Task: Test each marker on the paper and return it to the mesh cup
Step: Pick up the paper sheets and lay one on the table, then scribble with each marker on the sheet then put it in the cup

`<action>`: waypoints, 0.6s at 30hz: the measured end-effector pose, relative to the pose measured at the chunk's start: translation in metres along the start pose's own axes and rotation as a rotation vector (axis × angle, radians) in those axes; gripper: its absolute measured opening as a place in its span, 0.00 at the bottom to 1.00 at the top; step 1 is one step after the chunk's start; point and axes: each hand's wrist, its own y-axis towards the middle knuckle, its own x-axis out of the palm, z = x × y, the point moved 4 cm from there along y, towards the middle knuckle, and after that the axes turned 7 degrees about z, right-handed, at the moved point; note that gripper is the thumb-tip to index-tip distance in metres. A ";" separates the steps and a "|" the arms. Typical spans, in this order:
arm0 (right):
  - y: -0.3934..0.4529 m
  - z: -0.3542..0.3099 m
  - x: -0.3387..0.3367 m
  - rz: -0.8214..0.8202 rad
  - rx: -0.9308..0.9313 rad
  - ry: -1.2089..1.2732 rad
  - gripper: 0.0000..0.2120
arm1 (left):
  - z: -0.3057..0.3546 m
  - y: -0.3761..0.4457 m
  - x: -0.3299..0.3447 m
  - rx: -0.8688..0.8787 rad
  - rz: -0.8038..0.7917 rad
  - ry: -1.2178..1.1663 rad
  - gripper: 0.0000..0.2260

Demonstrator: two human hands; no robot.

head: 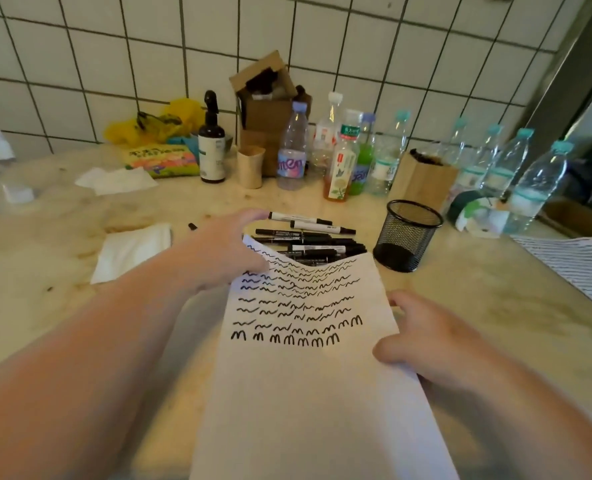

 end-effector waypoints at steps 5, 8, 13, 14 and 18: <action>0.008 0.003 -0.005 -0.022 -0.015 0.122 0.21 | -0.006 -0.007 0.010 0.178 -0.161 0.152 0.15; 0.024 -0.014 -0.004 0.027 -0.026 0.197 0.12 | -0.009 -0.008 0.017 0.230 -0.212 0.249 0.13; 0.058 -0.036 0.001 0.167 -0.037 0.185 0.14 | -0.014 -0.005 0.023 0.239 -0.179 0.321 0.15; 0.064 -0.039 0.002 0.164 -0.050 0.193 0.15 | -0.015 -0.003 0.023 0.233 -0.166 0.317 0.15; 0.078 -0.049 -0.001 0.219 -0.203 0.077 0.12 | -0.016 0.005 0.027 0.169 -0.081 0.276 0.17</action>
